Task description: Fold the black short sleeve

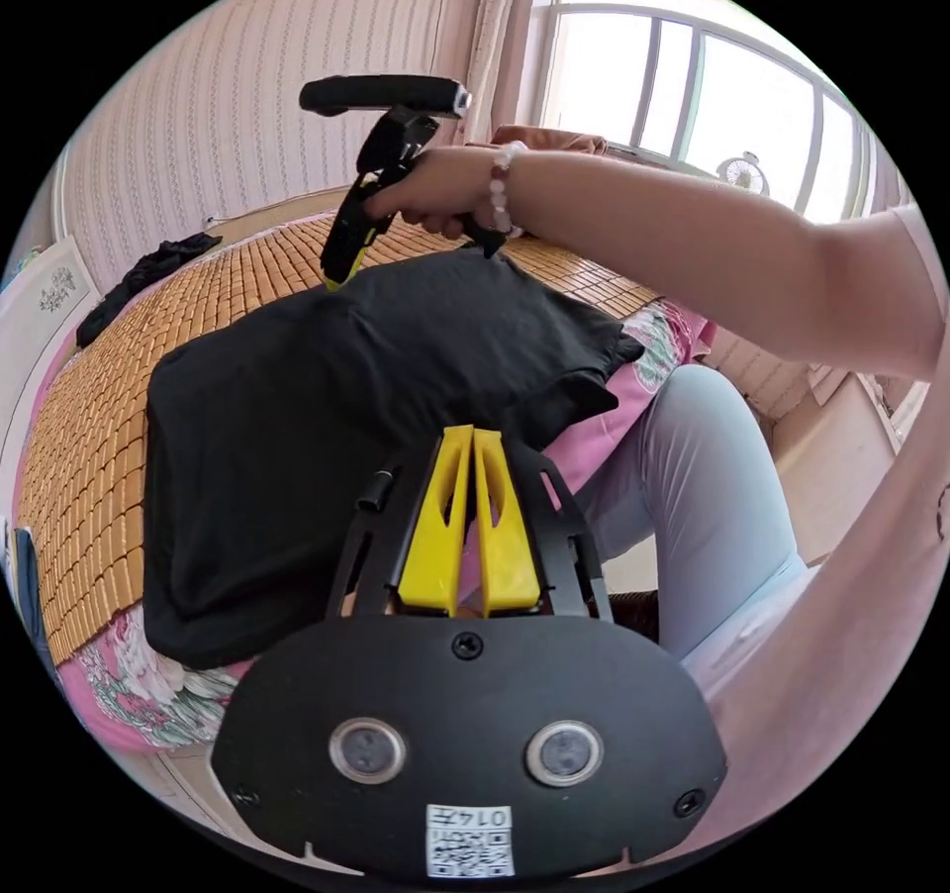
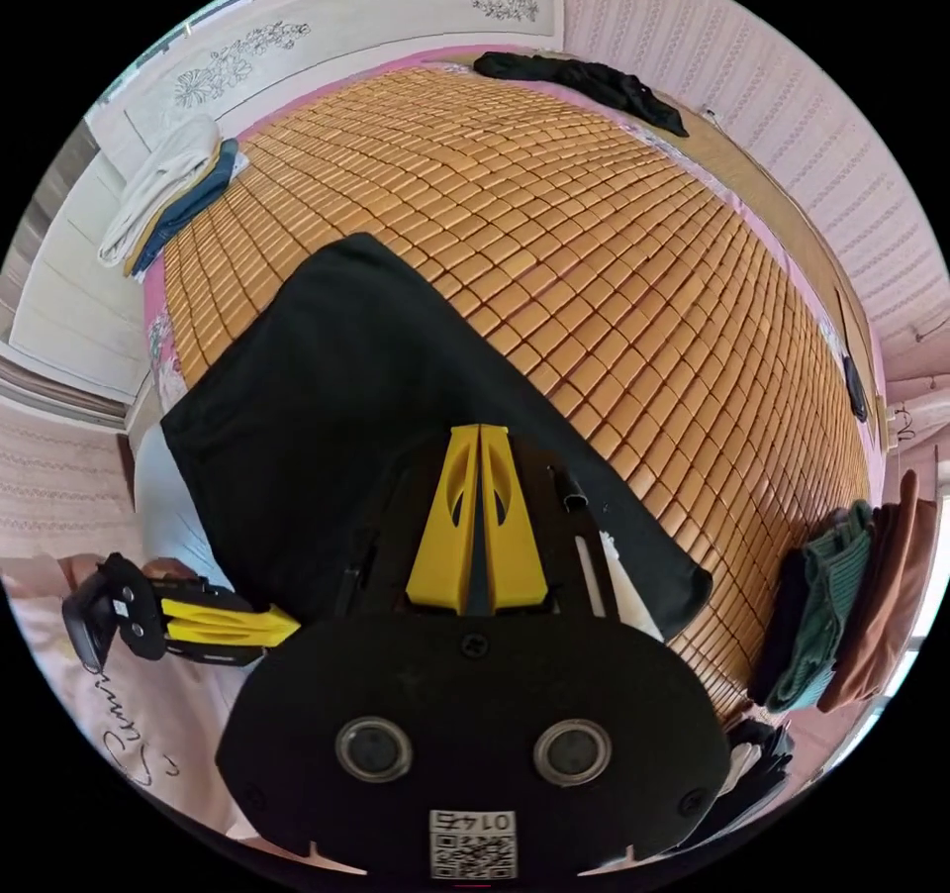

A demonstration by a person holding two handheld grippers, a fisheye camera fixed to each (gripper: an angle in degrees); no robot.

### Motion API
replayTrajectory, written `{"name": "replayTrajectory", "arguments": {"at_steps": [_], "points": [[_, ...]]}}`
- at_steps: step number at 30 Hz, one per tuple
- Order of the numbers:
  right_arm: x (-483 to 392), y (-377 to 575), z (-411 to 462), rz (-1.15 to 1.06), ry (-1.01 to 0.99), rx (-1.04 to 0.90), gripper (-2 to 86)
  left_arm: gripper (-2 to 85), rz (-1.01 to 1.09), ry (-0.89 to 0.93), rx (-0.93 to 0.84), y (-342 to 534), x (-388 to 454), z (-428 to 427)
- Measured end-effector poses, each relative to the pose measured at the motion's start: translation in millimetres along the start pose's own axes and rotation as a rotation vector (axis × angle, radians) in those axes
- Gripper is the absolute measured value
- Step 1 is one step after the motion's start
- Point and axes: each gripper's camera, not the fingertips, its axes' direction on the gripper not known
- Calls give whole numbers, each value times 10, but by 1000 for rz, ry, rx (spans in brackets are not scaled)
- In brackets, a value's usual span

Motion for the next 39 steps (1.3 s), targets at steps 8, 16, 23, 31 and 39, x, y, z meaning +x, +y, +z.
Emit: {"name": "replayTrajectory", "arguments": {"at_steps": [8, 16, 23, 31, 39], "points": [[852, 467, -751, 110, -142, 259, 2, 12, 111, 160, 23, 211, 126, -67], [1464, 3412, -1635, 519, -244, 579, 65, 41, 126, 139, 57, -166, -351, -109], [1802, 4162, -1710, 693, -332, 549, 135, 62, 109, 129, 45, -1230, -729, 603], [2206, 4175, -1957, 736, -380, 599, 80, 71, 114, 88, -63, -2404, -684, 1880], [2442, 4441, -2267, 697, -453, 622, 8, 71, 63, 44, -312, -2990, -375, 3371]]}}
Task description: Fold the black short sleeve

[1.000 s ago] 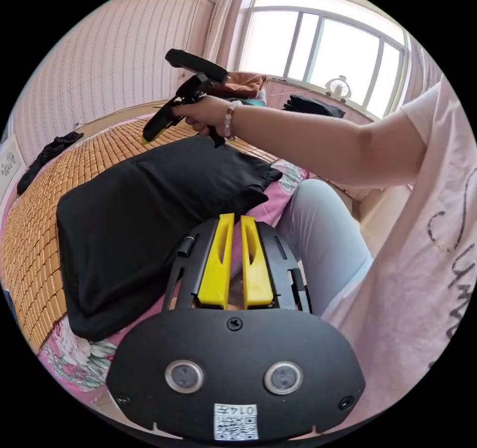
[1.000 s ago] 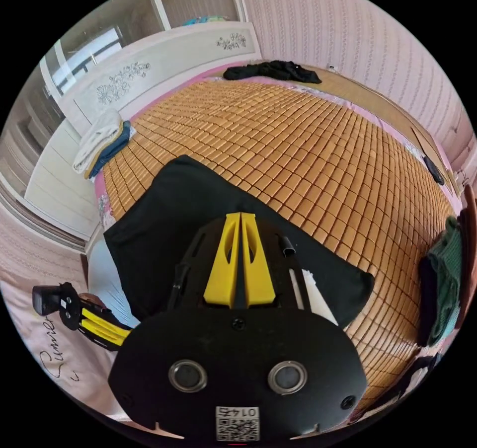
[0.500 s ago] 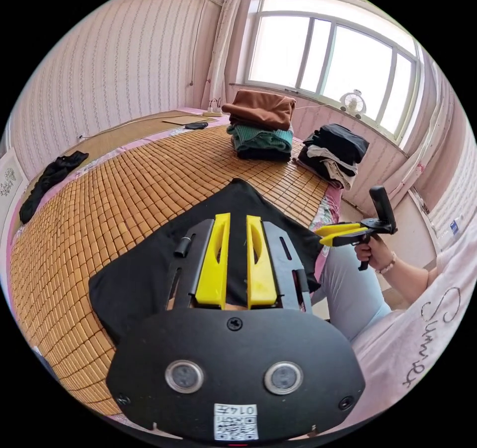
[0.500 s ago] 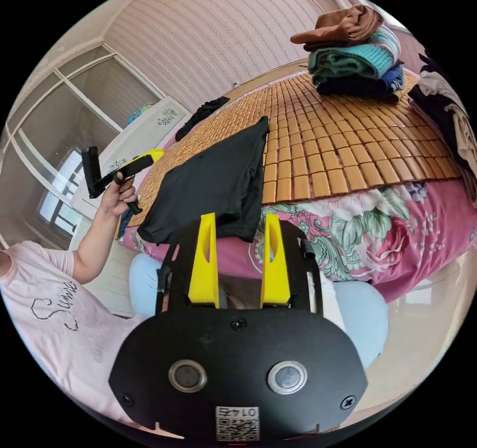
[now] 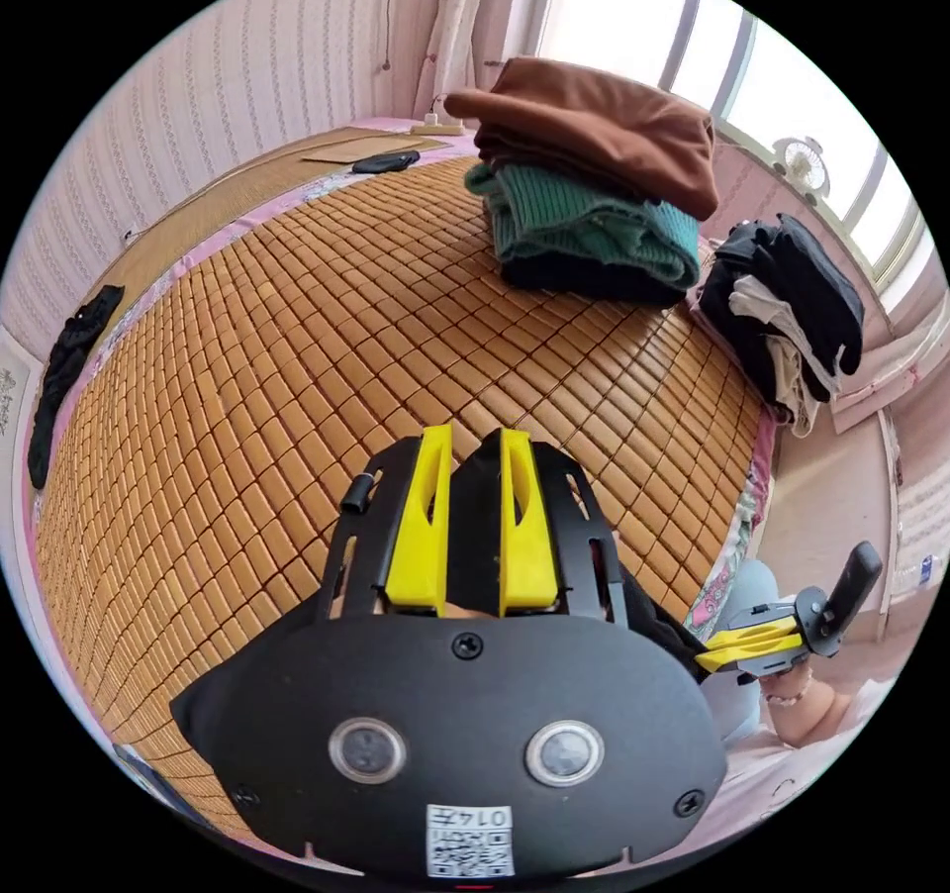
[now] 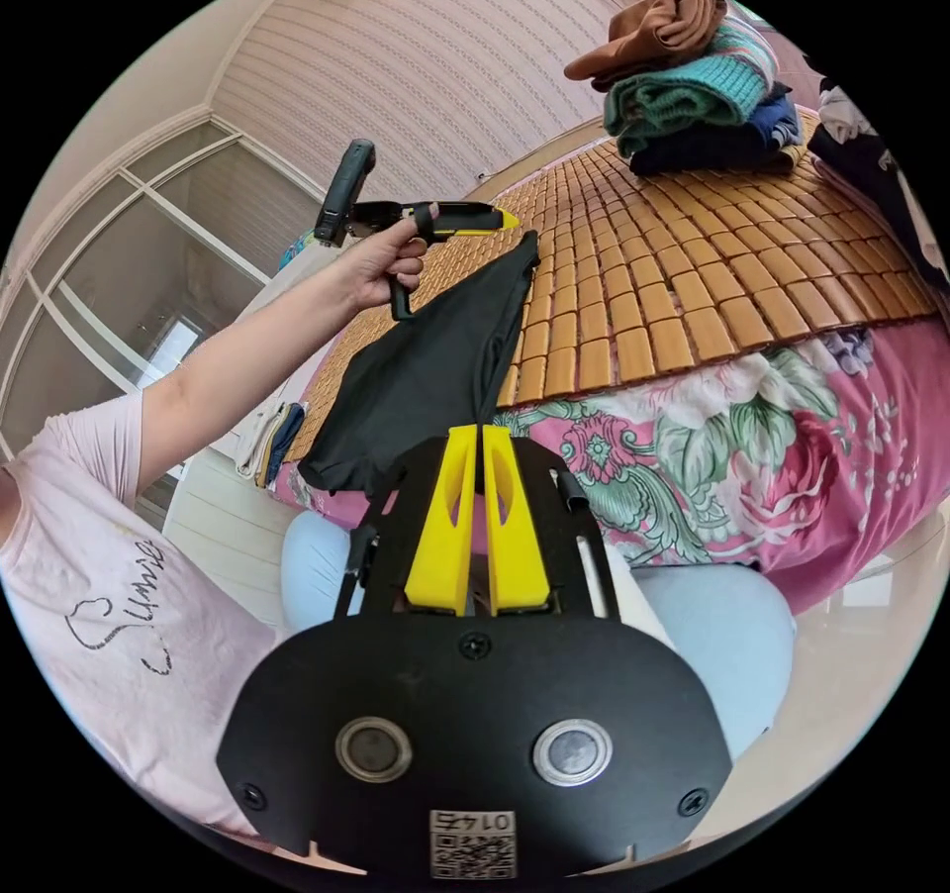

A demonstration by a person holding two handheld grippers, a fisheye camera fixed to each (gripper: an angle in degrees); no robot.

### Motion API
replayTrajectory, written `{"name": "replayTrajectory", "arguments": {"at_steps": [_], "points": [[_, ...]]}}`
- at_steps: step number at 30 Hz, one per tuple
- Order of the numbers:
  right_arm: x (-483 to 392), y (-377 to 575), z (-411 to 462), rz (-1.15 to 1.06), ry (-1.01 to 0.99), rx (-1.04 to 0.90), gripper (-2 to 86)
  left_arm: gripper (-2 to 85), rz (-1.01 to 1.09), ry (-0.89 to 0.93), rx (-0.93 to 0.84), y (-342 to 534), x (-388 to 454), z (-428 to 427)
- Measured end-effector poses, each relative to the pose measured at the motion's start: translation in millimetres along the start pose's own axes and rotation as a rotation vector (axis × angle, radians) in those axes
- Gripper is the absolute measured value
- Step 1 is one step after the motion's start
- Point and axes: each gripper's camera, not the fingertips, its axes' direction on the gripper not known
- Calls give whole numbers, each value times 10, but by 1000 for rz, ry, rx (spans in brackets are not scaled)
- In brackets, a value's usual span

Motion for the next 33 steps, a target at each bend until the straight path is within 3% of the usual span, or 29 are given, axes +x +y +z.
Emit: {"name": "replayTrajectory", "arguments": {"at_steps": [3, 7, 15, 21, 27, 33], "points": [[-4, 2, -150, -8, -24, 4, 5, 23, -4, 113, -62, -112, -2, 246], [1, 60, -399, -2, -50, 33, 3, -5, 58, 118, -85, -227, 103, 309], [-1, 396, -1223, 23, -4, 193, 3, -10, 174, 129, 83, -621, 613, -202], [-359, 629, -1639, -60, -26, 242, 4, -9, 207, 85, 189, -594, 469, -881], [-1371, 493, -920, -318, -278, 121, 7, -7, 91, 8, 258, 16, -545, -1859], [-2622, 596, 1241, -517, -308, -237, 32, 45, -244, -133, 194, 1219, -1957, -2179]]}}
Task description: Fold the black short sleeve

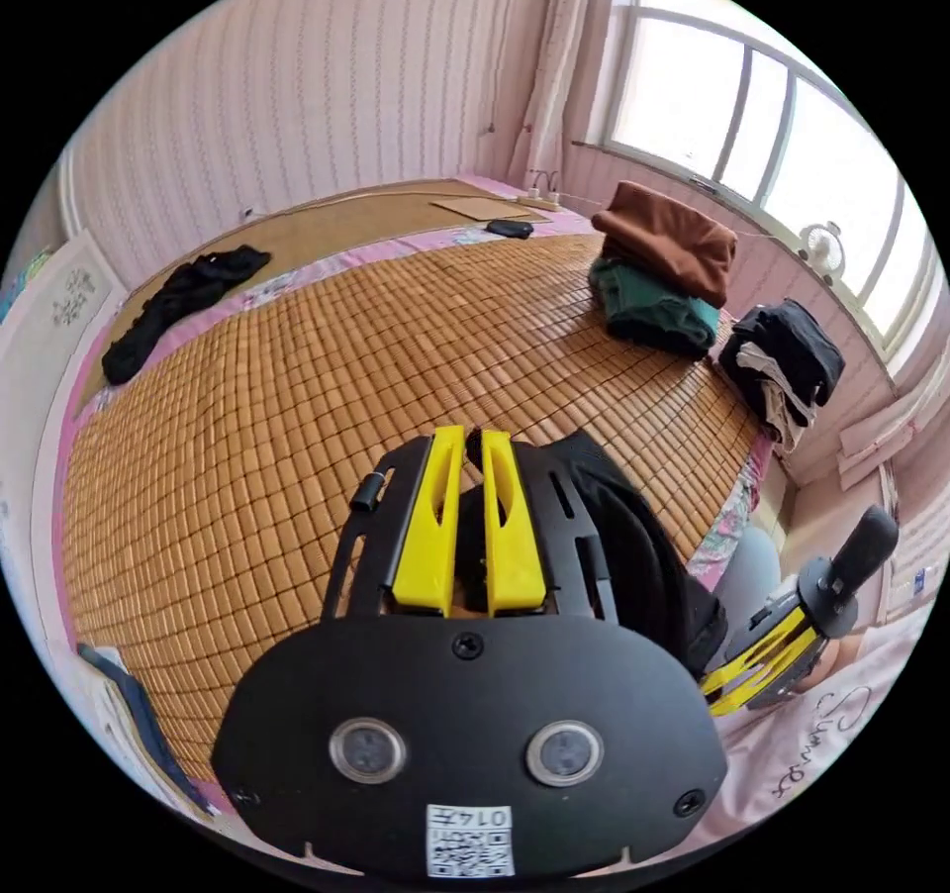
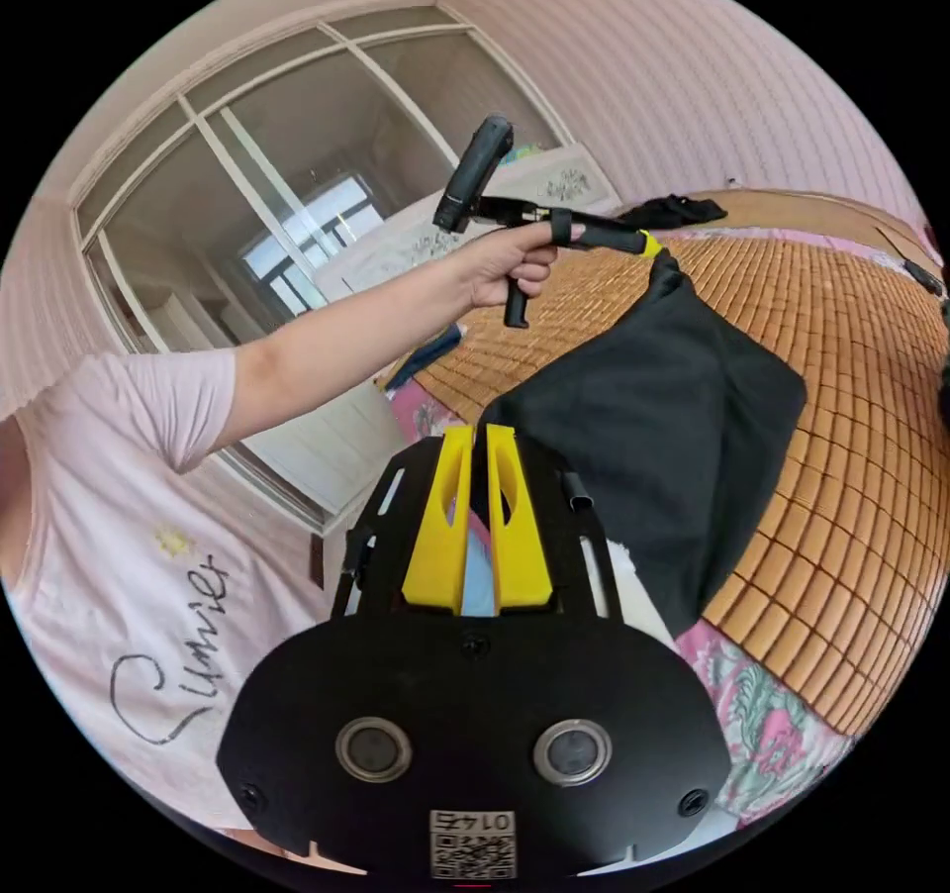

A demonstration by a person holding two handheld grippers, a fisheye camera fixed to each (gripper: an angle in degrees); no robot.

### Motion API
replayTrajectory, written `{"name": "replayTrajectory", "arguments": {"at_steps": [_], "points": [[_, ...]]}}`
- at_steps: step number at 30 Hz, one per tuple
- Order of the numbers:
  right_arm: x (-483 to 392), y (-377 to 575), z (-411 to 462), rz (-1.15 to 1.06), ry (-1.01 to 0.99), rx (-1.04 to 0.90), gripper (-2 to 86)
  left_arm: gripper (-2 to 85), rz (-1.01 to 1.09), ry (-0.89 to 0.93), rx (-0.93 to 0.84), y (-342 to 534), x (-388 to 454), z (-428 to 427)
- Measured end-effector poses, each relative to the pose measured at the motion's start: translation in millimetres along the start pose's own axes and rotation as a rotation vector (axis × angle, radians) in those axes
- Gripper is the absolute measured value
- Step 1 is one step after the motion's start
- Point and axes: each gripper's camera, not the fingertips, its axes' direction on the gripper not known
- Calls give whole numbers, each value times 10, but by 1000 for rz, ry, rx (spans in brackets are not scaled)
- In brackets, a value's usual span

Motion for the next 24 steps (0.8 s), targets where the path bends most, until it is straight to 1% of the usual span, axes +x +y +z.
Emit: {"name": "replayTrajectory", "arguments": {"at_steps": [1, 2, 4, 7, 9, 12, 15, 19, 21, 24], "points": [[-5, -17, 513, 20, 18, -112, 43, 52, -36, -11, -14, 106, -143, -4], [-42, 45, 871, 28, 30, -174, 53, 55, -96, -10, -31, 321, -376, -47], [-169, 206, 1099, 2, 12, -164, 56, 57, -107, 6, -26, 631, -515, -212], [-289, 455, 1171, -30, -15, -140, 53, 51, -66, 10, 43, 1179, -308, -657], [-259, 588, 1167, -25, 0, -133, 51, 49, -57, 69, 80, 1581, 3, -893], [-97, 694, 1160, -31, 67, -122, 48, 55, -74, 118, 122, 1928, 374, -988], [213, 485, 1258, -49, 188, -115, 47, 78, -96, 92, 105, 2009, 603, -914], [820, -75, 1798, -44, 316, -156, 50, 78, -81, 72, 36, 1917, 730, -771], [1081, -277, 2133, -19, 336, -195, 51, 37, -46, 54, 10, 1870, 773, -809], [1400, -524, 2659, -5, 333, -248, 56, -4, -29, 48, 37, 1889, 764, -1032]]}}
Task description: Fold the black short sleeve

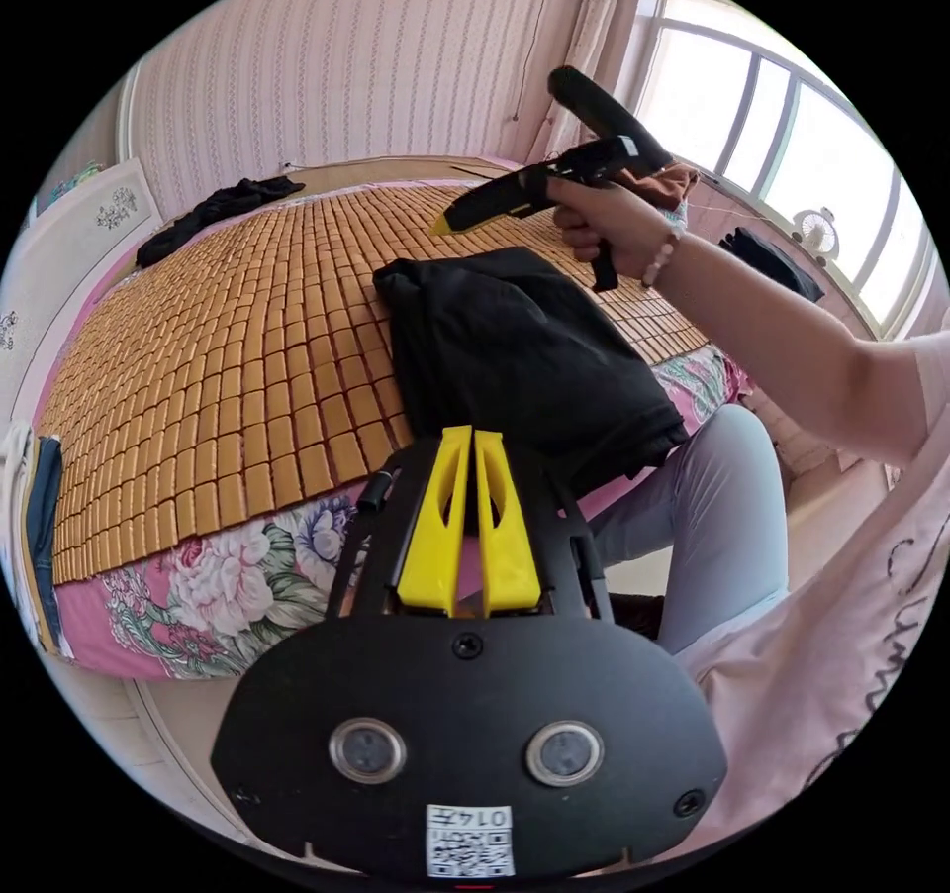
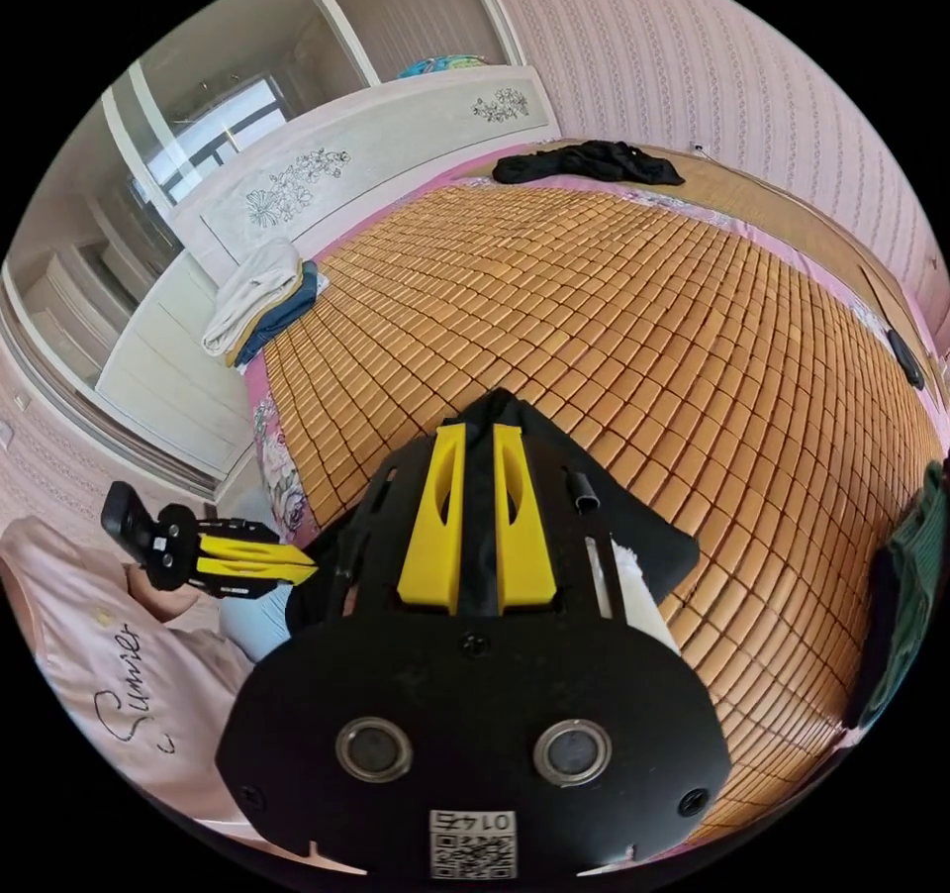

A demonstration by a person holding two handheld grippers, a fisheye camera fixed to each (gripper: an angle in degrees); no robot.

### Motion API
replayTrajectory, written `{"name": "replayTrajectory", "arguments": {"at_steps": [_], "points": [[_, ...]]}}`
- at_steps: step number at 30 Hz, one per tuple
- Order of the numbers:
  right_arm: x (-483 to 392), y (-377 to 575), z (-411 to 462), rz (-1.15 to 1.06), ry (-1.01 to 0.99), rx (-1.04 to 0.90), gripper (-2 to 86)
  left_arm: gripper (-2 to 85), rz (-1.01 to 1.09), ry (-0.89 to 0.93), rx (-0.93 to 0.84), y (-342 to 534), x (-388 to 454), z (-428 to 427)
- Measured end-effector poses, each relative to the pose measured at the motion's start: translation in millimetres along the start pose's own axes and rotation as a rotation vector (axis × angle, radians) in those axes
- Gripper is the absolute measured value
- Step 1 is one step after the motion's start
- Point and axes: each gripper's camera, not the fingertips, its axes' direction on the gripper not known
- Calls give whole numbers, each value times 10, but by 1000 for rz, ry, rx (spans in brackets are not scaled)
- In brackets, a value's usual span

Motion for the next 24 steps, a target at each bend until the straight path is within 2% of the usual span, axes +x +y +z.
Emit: {"name": "replayTrajectory", "arguments": {"at_steps": [4, 7, 13, 15, 20, 24], "points": [[155, -340, 784, 25, 25, -159, 67, -9, 0, 41, -1, 53, -28, -168], [186, -402, 1186, 13, 52, -229, 17, -10, 0, 60, -2, 72, -14, -263], [86, -495, 1124, 24, 58, -79, 28, -10, -37, 64, 27, 178, -117, -616], [145, -563, 1291, 32, 72, -98, 47, -10, -74, 56, -29, 260, -215, -490], [654, -562, 1203, 59, 156, -144, 57, -10, -118, 77, -9, 320, -229, -537], [973, -302, 1091, 55, 269, -277, 75, -10, -141, 104, 9, 369, -229, -602]]}}
